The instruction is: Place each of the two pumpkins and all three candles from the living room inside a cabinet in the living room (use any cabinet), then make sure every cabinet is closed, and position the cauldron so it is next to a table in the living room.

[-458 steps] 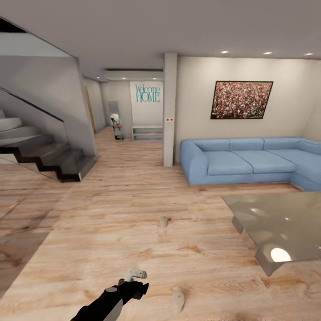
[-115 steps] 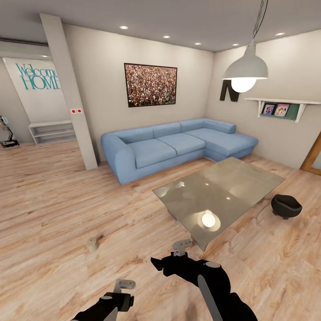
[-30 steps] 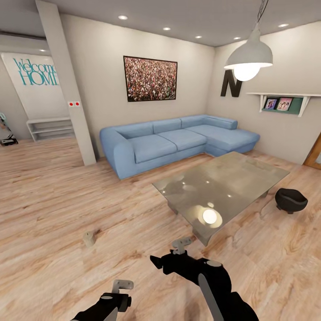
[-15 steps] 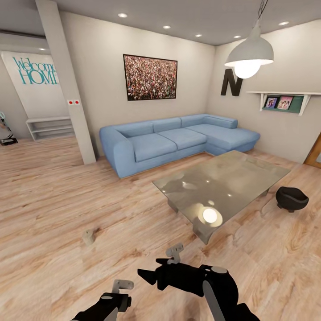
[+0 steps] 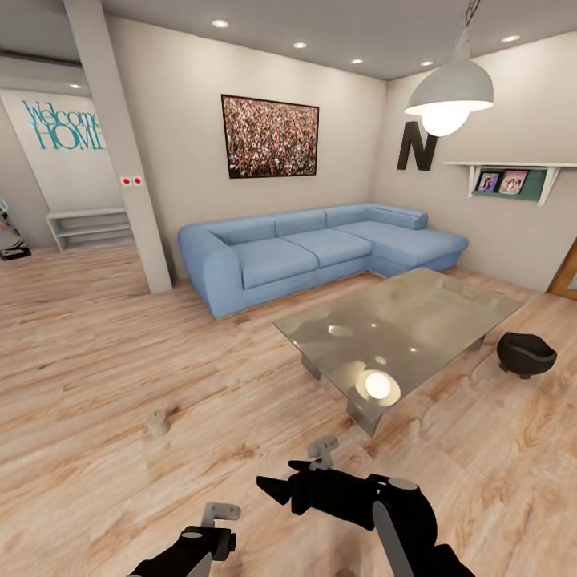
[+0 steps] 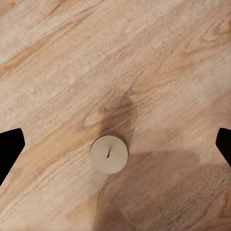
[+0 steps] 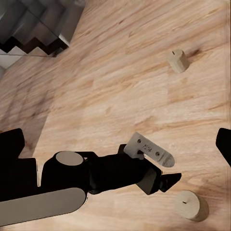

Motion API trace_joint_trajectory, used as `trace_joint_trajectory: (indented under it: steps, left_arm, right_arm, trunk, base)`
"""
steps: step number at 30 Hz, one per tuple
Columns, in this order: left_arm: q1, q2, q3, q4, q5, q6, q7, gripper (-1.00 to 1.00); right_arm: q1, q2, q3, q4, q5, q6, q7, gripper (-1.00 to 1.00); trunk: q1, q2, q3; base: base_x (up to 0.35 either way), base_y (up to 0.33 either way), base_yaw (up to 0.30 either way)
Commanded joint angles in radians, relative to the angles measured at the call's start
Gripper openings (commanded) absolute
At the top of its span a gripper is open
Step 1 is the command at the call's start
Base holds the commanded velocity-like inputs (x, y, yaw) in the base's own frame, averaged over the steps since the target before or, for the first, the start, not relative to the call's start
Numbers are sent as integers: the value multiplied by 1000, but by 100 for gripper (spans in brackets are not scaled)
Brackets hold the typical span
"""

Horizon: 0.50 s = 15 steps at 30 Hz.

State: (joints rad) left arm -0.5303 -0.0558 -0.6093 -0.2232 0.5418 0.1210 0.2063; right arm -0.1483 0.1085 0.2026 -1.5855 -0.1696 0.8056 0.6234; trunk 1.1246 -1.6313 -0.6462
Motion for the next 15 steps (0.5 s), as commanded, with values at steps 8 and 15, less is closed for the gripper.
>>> trace_joint_trajectory:
  steps: [8, 15]
  left_arm:
    - [0, 1, -8, -2, 9, 10, 7, 100]
    - [0, 1, -6, -2, 14, 23, 1, 100]
  right_arm:
    - [0, 0, -17, -1, -7, 7, -1, 100]
    - [0, 0, -18, -1, -6, 7, -1, 100]
  trunk:
    - [31, -57, -26]
    - [58, -106, -48]
  base:
    - [0, 0, 0]
    - [0, 0, 0]
